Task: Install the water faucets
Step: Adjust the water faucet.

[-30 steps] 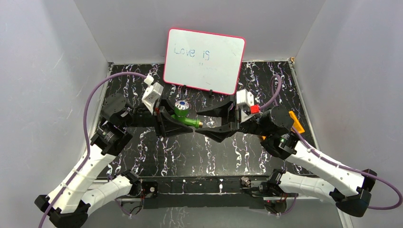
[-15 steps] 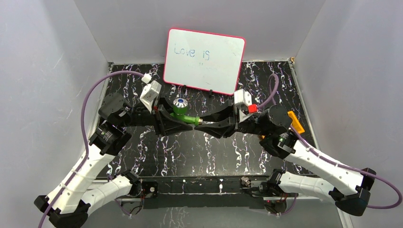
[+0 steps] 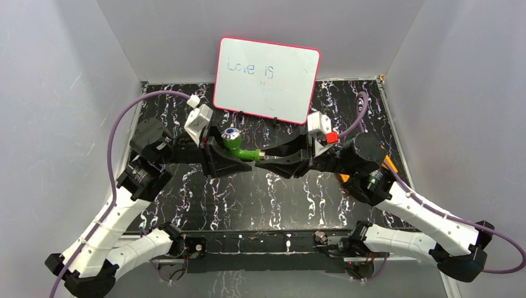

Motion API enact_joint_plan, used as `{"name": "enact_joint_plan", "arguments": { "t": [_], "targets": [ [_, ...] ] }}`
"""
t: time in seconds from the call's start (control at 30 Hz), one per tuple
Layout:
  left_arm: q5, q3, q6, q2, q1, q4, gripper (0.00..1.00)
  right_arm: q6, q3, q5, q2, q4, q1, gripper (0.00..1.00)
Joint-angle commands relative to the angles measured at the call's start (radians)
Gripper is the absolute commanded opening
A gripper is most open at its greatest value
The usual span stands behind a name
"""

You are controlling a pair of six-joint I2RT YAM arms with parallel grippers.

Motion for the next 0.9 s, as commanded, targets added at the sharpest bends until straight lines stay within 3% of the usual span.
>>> {"name": "enact_joint_plan", "arguments": {
  "t": [0.0, 0.17, 0.33, 0.43, 0.53, 0.6, 0.77, 0.87],
  "targets": [
    [0.029, 0.033, 0.005, 0.005, -0.003, -0.019, 0.35, -0.032, 0.104, 0.033, 0.007, -0.047, -0.001, 0.05],
    [0.038, 0.04, 0.004, 0.016, -0.003, -0.019, 0.4, -0.039, 0.126, 0.032, 0.027, -0.091, -0.001, 0.03],
    [0.029, 0.042, -0.002, 0.014, -0.003, -0.007, 0.35, -0.056, 0.129, 0.031, 0.055, -0.141, -0.001, 0.02],
    [0.019, 0.035, -0.017, 0.003, -0.004, 0.018, 0.23, -0.067, 0.108, 0.049, 0.055, -0.163, 0.0, 0.02],
    [0.011, 0.032, -0.017, -0.005, -0.003, 0.016, 0.0, -0.068, 0.084, 0.067, 0.042, -0.163, 0.0, 0.02],
    [0.007, 0.032, -0.009, -0.008, -0.004, 0.002, 0.0, -0.068, 0.08, 0.077, 0.034, -0.161, -0.001, 0.04],
    [-0.001, 0.046, 0.037, -0.007, -0.003, -0.072, 0.0, -0.062, 0.078, 0.104, -0.001, -0.141, 0.0, 0.46],
    [-0.004, 0.058, 0.06, -0.001, -0.003, -0.104, 0.0, -0.059, 0.084, 0.092, -0.008, -0.136, 0.0, 0.62]
  ]
}}
